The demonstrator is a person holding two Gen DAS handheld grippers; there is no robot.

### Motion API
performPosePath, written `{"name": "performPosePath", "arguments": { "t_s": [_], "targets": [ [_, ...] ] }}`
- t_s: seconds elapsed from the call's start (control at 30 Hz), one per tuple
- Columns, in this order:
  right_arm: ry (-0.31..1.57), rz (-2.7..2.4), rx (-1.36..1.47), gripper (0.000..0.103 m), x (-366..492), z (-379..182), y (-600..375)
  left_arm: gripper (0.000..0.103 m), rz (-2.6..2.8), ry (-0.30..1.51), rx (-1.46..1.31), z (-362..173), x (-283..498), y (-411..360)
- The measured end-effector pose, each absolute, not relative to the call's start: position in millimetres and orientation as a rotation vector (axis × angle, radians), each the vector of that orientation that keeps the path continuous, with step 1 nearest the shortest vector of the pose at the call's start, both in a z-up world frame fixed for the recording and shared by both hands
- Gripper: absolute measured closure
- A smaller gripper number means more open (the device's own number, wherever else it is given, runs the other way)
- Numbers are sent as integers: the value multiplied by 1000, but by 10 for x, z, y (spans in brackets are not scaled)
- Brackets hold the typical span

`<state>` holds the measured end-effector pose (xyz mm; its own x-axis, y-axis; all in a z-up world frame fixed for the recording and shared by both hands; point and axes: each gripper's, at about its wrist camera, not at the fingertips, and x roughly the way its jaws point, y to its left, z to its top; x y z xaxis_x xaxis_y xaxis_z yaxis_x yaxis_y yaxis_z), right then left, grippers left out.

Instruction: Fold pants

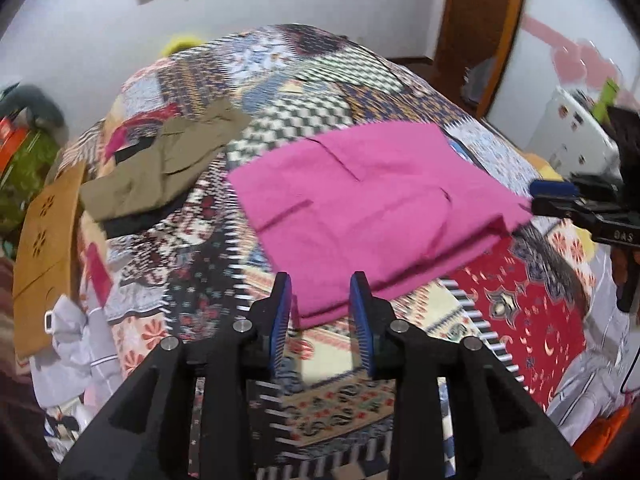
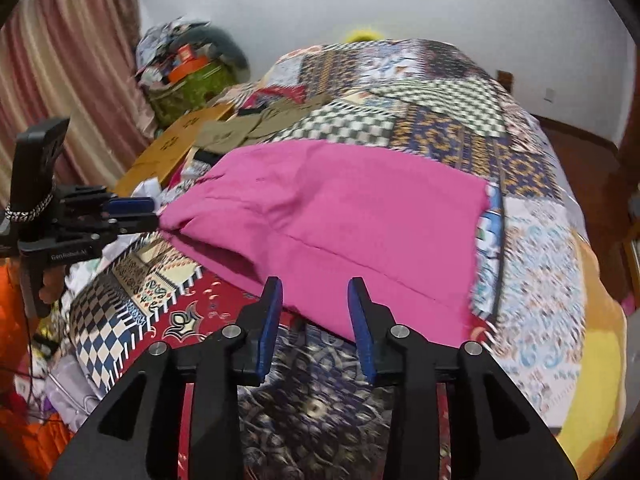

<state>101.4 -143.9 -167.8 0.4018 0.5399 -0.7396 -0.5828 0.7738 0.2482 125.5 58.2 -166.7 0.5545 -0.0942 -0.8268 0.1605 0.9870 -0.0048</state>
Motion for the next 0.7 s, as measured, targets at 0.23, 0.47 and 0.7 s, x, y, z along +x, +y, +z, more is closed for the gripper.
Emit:
{"name": "performPosePath", "arguments": {
  "t_s": [0.23, 0.47, 0.7],
  "targets": [
    [900, 656, 43, 65, 1203, -1578, -1539, 64, -115, 968, -31, -1587, 1530, 684],
    [926, 705, 15, 65, 1281, -1775, -1197, 62, -176, 1036, -63, -1870, 1723, 473],
    [967, 703, -3, 65, 1275, -2077, -1266, 57, -173, 1027, 13, -2053, 1590, 513]
  ]
}}
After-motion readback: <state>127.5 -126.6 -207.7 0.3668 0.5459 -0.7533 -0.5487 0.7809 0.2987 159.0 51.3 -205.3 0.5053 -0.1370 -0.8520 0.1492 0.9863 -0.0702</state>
